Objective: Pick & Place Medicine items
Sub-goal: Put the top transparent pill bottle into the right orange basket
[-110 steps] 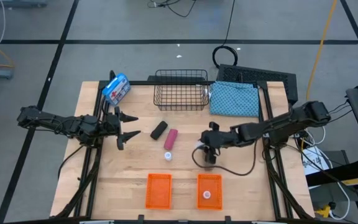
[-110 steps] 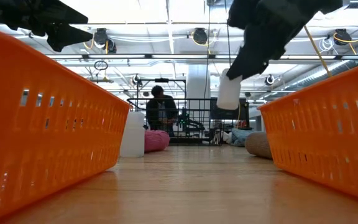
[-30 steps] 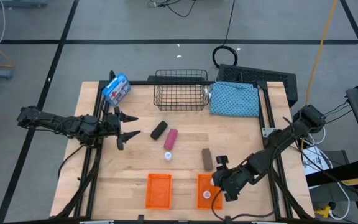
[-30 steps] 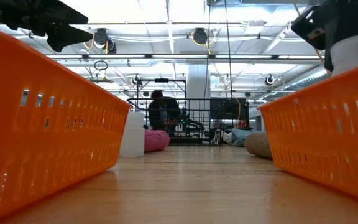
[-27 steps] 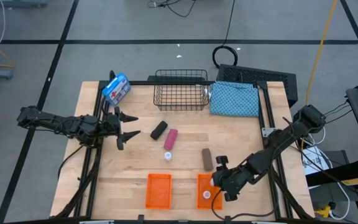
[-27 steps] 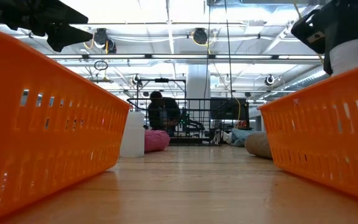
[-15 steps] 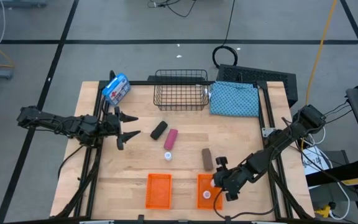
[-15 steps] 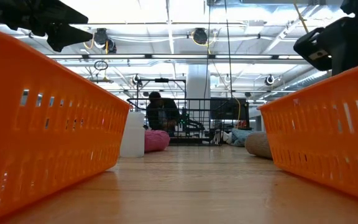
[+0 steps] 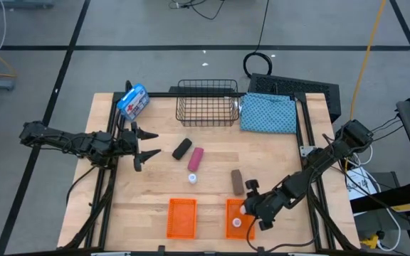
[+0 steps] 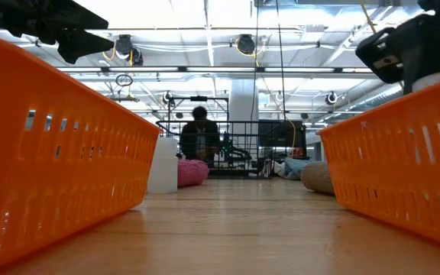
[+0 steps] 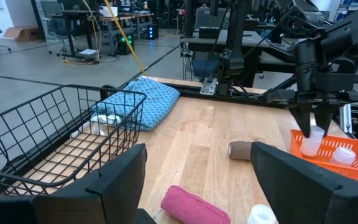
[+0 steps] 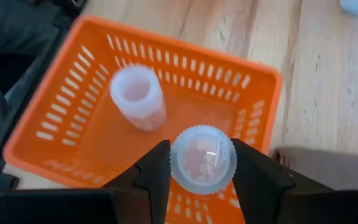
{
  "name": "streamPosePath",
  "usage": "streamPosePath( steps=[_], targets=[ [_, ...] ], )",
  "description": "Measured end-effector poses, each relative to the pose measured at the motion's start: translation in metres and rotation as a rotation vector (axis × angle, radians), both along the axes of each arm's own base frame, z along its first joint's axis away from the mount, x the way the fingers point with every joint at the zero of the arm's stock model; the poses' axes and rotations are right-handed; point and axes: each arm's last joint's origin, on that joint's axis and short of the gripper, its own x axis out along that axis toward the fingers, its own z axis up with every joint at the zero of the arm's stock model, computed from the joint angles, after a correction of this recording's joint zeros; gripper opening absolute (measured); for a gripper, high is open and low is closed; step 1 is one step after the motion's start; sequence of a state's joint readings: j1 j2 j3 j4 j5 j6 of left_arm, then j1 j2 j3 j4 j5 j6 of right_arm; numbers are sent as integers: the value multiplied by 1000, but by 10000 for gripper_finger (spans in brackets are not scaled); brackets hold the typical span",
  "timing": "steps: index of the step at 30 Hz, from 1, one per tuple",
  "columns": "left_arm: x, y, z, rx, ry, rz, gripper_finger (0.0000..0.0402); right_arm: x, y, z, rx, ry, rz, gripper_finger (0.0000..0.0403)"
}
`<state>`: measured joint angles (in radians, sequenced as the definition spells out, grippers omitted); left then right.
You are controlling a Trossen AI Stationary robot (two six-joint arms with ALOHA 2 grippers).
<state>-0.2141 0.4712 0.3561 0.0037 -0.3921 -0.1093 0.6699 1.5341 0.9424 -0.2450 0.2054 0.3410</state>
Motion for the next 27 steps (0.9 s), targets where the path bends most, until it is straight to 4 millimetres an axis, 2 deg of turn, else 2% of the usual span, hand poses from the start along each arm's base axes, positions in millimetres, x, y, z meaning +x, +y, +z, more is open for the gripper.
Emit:
streamPosePath(
  steps=[6,13,20,27],
  targets=[
    [0,0,0,0,0,0,299,4,-3,-1,-7,-5,-7,136],
    [0,0,0,0,0,0,299,9,0,-20,-9,67,21,136],
    [0,0,0,0,0,0,299,10,1,-23,-12,73,18,138],
    [0,0,0,0,0,0,299,10,1,-23,38,90,-49,164]
  ],
)
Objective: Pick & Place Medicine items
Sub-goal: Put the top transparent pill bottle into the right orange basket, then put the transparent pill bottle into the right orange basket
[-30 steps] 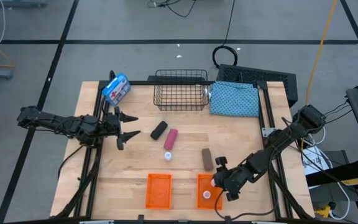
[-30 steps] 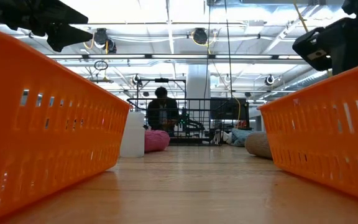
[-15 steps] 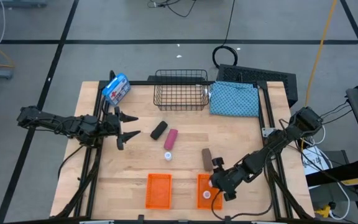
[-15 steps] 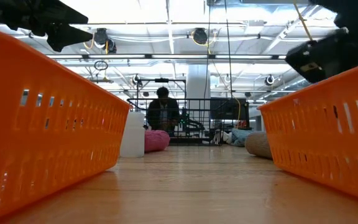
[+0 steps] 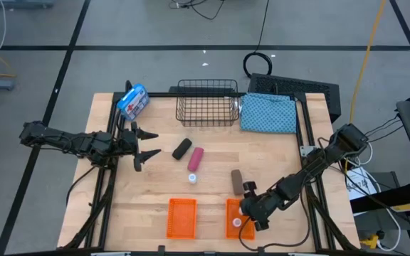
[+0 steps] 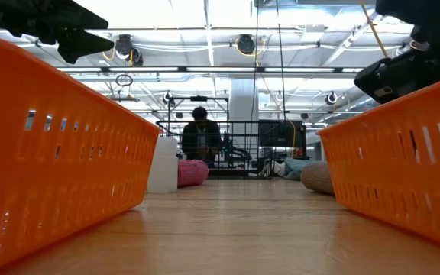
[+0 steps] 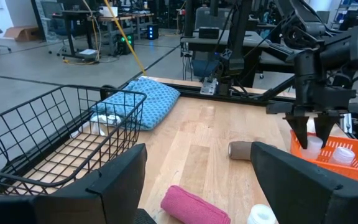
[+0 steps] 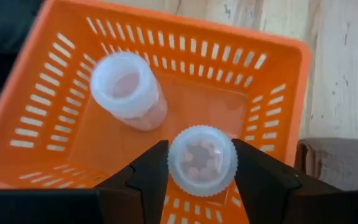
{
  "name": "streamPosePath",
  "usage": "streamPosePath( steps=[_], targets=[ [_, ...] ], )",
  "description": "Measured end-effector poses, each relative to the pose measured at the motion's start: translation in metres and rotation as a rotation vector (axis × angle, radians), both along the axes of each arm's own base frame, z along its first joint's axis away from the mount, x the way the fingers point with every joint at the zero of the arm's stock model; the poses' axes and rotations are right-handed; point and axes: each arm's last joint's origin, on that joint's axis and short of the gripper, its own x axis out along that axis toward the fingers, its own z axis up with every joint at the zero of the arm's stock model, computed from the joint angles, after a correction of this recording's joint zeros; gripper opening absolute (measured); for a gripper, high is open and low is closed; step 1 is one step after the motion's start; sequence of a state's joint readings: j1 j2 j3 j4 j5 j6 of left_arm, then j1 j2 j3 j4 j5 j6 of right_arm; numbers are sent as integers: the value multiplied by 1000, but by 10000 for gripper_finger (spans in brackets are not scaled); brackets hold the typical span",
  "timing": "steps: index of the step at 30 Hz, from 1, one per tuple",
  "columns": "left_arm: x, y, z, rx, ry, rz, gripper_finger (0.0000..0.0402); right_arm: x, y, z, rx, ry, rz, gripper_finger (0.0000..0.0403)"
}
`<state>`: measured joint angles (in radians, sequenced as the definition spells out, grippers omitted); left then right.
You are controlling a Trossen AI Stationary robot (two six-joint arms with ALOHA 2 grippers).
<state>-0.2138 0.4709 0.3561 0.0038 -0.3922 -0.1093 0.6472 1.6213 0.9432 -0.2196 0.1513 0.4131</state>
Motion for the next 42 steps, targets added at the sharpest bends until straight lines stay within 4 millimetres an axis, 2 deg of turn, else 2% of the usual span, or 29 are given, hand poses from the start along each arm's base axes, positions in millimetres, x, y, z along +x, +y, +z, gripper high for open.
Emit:
streamPosePath(
  steps=[11,28,32,42],
  targets=[
    [0,0,0,0,0,0,299,-1,-1,3,8,-7,-1,193],
    [0,0,0,0,0,0,299,-11,-14,55,58,-193,52,181],
    [0,0,0,0,0,0,299,-6,-16,64,103,-285,-95,176],
    [0,0,0,0,0,0,299,13,-46,65,10,-327,-152,175]
  ],
)
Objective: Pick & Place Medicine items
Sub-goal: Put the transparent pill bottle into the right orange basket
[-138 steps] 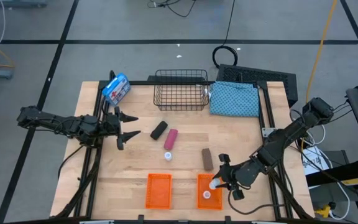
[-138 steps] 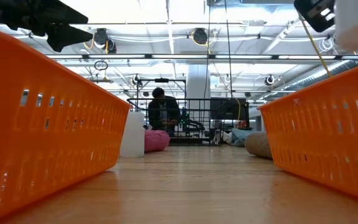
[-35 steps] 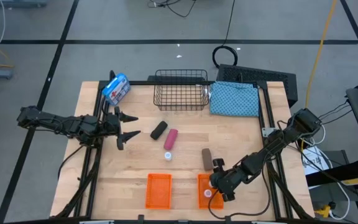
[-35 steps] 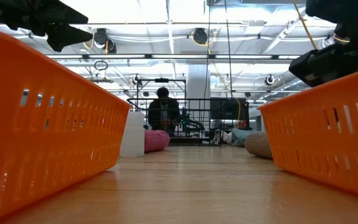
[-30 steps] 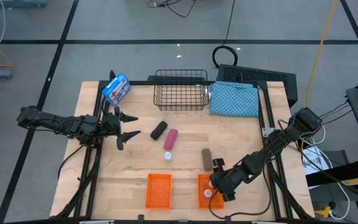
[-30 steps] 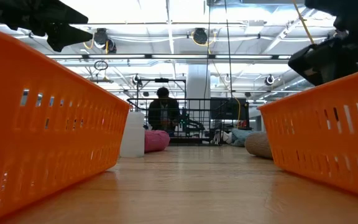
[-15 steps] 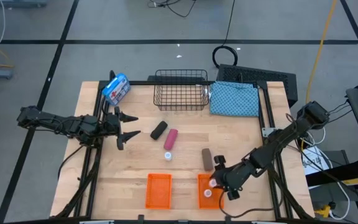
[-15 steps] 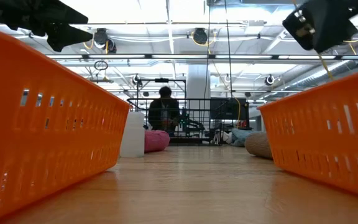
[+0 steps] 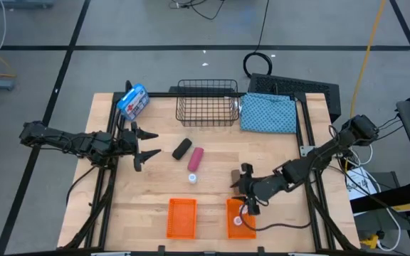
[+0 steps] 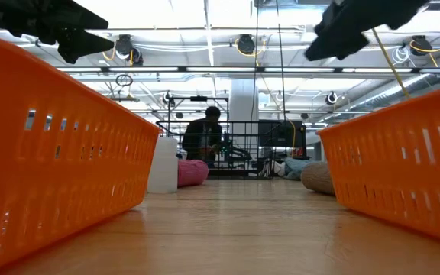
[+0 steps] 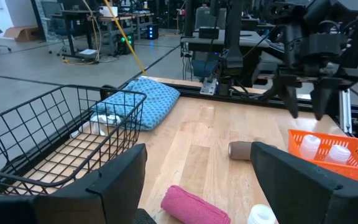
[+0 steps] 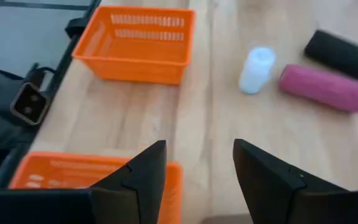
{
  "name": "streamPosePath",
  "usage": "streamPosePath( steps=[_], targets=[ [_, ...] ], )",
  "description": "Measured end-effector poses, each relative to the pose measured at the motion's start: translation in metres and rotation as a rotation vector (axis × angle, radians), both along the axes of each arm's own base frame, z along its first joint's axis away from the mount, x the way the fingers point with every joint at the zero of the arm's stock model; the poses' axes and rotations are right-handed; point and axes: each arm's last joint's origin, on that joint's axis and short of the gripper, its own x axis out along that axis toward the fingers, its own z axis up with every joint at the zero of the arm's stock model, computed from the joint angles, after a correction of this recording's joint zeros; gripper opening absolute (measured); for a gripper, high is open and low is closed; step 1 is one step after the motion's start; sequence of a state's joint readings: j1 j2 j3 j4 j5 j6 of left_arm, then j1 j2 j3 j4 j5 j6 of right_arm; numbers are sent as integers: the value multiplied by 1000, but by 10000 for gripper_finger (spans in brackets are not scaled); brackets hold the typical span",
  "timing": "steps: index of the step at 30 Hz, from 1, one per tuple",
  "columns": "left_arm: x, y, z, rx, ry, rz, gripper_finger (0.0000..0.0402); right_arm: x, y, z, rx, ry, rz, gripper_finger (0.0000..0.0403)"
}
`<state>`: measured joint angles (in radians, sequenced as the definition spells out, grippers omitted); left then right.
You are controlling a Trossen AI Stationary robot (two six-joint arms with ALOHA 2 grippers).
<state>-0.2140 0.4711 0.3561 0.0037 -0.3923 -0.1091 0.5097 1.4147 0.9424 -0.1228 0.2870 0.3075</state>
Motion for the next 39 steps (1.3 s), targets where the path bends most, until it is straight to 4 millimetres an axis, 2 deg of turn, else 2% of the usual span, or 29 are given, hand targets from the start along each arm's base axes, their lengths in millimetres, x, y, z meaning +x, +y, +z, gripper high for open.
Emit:
streamPosePath(
  steps=[4,9,22,27,33,39],
  targets=[
    [0,0,0,-6,-1,0,299,12,-15,5,-39,-72,-15,172],
    [0,0,3,-8,-28,0,299,21,-25,12,-80,-155,-6,161],
    [9,-3,-5,-182,5,-13,299,22,-28,13,-57,-160,-29,136],
    [26,-9,-21,-191,132,-75,299,22,-27,13,-70,-160,2,131],
    [46,-22,-51,-229,358,-227,299,22,-26,13,-43,-154,26,121],
    [61,-36,-83,-182,519,-215,299,21,-24,13,-46,-154,35,110]
  ],
)
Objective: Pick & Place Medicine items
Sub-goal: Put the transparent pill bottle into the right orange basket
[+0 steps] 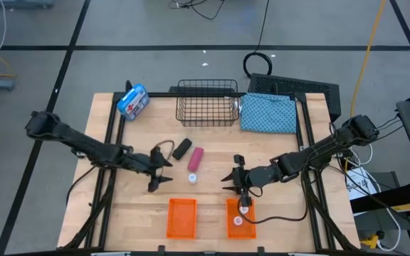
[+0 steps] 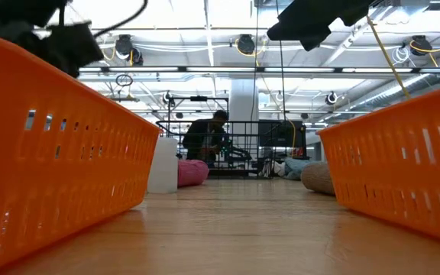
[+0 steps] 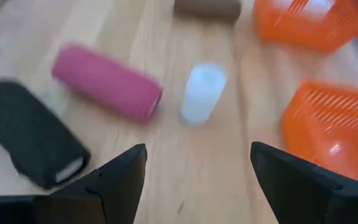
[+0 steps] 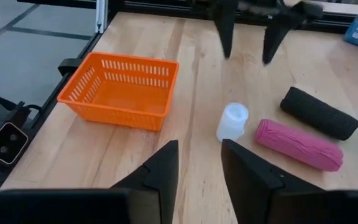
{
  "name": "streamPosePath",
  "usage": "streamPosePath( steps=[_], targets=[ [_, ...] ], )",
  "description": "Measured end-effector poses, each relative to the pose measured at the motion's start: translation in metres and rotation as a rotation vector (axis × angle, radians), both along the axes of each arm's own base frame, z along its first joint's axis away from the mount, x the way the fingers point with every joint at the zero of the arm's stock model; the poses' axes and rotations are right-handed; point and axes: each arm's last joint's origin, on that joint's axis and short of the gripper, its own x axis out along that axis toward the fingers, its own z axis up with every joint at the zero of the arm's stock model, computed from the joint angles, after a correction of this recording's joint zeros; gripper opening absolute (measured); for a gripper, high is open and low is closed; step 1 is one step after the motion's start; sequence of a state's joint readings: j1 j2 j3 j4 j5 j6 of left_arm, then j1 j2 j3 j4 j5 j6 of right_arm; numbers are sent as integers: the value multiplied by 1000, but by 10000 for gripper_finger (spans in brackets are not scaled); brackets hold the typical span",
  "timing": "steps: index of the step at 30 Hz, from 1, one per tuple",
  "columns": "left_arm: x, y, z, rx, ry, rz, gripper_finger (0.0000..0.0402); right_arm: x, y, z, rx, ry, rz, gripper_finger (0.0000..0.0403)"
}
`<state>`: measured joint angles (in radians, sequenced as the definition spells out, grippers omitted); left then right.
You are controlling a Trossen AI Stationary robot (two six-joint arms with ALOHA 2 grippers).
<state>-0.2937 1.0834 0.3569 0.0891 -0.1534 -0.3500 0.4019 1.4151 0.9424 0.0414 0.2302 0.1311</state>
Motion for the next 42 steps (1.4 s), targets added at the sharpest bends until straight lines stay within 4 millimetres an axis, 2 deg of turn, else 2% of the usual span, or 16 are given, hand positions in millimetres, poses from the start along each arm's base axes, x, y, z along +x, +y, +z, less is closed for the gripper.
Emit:
streamPosePath(
  steps=[7,17,25,35,42],
  targets=[
    [15,-6,-32,34,87,62,299,0,0,0,-5,0,2,102],
    [36,-13,-66,137,54,-44,299,0,0,0,-12,-1,5,100],
    [50,-18,-77,168,-67,-74,299,0,0,0,-20,2,8,100],
    [78,-24,-83,257,-95,-126,298,0,-1,-1,-25,4,7,100],
    [85,-17,-81,284,-95,-101,298,0,-1,-1,-25,5,7,100]
  ],
)
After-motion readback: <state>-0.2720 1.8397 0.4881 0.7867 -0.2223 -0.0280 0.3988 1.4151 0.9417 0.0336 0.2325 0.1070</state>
